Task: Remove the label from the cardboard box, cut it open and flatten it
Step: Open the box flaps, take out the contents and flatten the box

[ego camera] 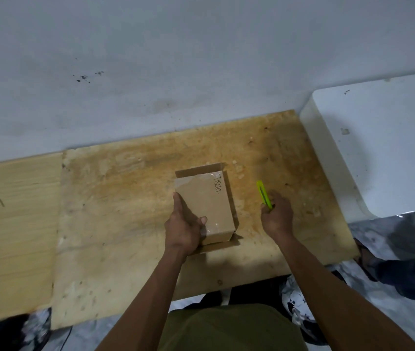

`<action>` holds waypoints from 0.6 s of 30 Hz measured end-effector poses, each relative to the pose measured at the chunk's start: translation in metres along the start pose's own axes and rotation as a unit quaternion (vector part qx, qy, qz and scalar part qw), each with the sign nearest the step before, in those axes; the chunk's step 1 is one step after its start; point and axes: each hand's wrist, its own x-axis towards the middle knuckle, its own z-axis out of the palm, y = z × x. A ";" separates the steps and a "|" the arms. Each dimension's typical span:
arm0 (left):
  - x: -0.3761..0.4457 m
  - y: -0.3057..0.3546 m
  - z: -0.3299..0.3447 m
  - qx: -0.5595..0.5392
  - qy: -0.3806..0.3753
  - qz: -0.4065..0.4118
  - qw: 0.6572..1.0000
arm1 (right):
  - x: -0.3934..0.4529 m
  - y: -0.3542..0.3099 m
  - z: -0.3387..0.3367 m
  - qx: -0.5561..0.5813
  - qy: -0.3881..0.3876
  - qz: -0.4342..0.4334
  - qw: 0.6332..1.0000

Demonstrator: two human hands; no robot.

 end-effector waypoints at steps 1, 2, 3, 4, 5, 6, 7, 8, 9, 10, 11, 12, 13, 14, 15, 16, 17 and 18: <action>0.000 0.000 0.000 -0.003 0.000 -0.002 1.000 | -0.001 0.000 0.000 -0.007 0.022 -0.005 1.000; 0.001 0.000 0.001 -0.006 0.001 -0.003 1.000 | -0.003 0.002 0.000 -0.014 0.038 -0.010 0.999; 0.001 0.001 0.001 -0.008 0.001 -0.002 1.000 | -0.004 0.004 0.001 -0.026 0.044 -0.010 0.999; 0.000 0.001 0.001 -0.007 0.001 0.002 1.000 | -0.006 0.007 0.001 -0.040 0.048 -0.012 0.998; 0.000 0.001 0.001 -0.005 0.002 0.006 1.000 | -0.008 0.008 0.001 -0.057 0.050 -0.013 0.997; 0.000 0.001 0.001 -0.004 0.001 0.007 1.000 | -0.010 0.008 0.001 -0.076 0.053 -0.015 0.996; 0.000 0.001 0.001 -0.002 0.000 0.007 1.000 | -0.013 0.006 0.000 -0.094 0.058 -0.019 0.994; 0.000 0.001 0.001 0.000 -0.002 0.006 1.000 | -0.017 0.003 -0.002 -0.103 0.064 -0.024 0.992; 0.000 0.001 0.000 0.002 -0.003 0.005 1.000 | -0.021 -0.002 -0.003 -0.097 0.065 -0.028 0.993; 0.000 0.001 0.000 0.004 -0.003 0.005 1.000 | -0.027 -0.008 -0.004 -0.072 0.058 -0.028 0.995; -0.001 0.002 0.000 0.007 -0.001 0.009 1.000 | -0.036 -0.016 -0.005 -0.029 0.044 -0.023 0.998; -0.001 0.003 -0.001 0.011 0.000 0.015 1.000 | -0.048 -0.025 -0.007 0.025 0.026 -0.011 0.999; -0.002 0.003 -0.002 0.019 0.004 0.020 1.000 | -0.062 -0.033 -0.008 0.086 0.009 0.012 0.996; -0.001 0.003 -0.002 0.023 0.009 0.023 0.999 | -0.077 -0.041 -0.009 0.142 -0.016 0.049 0.989; -0.001 0.004 -0.004 0.024 0.015 0.027 0.999 | -0.092 -0.048 -0.008 0.182 -0.044 0.091 0.978; 0.001 0.004 -0.005 0.019 0.022 0.032 0.999 | -0.106 -0.054 -0.008 0.202 -0.070 0.127 0.969; 0.004 0.004 -0.008 0.022 0.031 0.043 0.998 | -0.117 -0.059 -0.007 0.215 -0.088 0.153 0.960; 0.010 0.005 -0.009 0.043 0.042 0.062 0.996 | -0.127 -0.063 -0.005 0.228 -0.096 0.167 0.954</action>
